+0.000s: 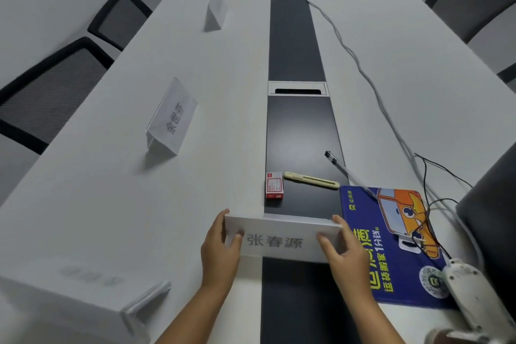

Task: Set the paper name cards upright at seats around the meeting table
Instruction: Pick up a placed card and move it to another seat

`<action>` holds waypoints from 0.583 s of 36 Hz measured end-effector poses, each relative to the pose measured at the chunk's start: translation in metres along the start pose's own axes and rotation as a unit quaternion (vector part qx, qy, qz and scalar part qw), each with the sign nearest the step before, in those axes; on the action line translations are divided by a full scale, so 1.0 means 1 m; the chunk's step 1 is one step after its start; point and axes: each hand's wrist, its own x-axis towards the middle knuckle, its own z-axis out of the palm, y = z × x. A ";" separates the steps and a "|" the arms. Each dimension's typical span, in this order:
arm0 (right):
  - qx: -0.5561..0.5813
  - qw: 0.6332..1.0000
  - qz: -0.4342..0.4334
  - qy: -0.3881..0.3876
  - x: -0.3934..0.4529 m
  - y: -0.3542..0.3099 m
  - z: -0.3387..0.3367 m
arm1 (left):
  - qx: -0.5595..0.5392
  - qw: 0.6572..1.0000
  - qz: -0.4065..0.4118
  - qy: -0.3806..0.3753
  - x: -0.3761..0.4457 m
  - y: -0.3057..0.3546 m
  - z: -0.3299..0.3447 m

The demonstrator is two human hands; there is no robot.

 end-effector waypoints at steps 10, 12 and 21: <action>-0.007 1.000 -0.006 0.003 0.000 -0.002 0.001 | -0.003 1.000 -0.005 -0.004 0.002 -0.002 -0.001; -0.007 1.000 -0.005 0.000 0.000 -0.003 0.001 | -0.003 1.000 -0.007 -0.002 0.002 -0.002 -0.001; -0.012 1.000 -0.007 -0.013 0.000 -0.004 0.001 | -0.001 1.000 0.000 -0.014 0.000 -0.001 -0.003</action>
